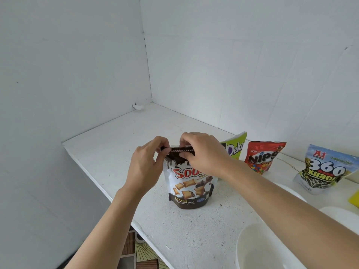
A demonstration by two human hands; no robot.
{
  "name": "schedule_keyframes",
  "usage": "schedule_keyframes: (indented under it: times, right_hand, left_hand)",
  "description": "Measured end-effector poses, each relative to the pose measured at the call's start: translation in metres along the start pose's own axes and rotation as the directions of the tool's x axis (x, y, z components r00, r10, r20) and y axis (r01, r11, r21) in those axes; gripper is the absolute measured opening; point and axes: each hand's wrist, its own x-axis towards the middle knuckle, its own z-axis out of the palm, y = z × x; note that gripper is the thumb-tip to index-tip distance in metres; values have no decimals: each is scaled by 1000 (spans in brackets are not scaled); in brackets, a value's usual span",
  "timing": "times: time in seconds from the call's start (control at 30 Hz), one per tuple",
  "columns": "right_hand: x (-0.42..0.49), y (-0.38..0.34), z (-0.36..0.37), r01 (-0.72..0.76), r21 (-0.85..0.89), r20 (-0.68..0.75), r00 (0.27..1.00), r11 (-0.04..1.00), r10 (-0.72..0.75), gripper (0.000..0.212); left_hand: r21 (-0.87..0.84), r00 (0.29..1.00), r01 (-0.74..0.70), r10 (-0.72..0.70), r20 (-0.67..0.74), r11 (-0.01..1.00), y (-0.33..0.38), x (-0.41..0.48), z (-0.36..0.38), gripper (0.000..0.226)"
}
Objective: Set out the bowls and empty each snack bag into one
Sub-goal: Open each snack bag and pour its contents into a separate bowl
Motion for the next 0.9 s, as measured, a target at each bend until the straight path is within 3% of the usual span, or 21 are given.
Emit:
schedule_keyframes:
  times: [0.33,0.6,0.9]
  right_hand:
    - [-29,48,-6,-16,48,-149,989,999,23,22]
    - [-38,69,-20,-65,71,-142,987,995,75,15]
    - [-41,64,-16,-130,222,-127,979,966,161,9]
  left_hand:
    - [27,998,-53,53,-13,998,-6,-2,1,12]
    - [11,999,-29,29,21,1000,0,0,3,16]
    - [-91,1000,21,-19,22,996,10,-8,9,14]
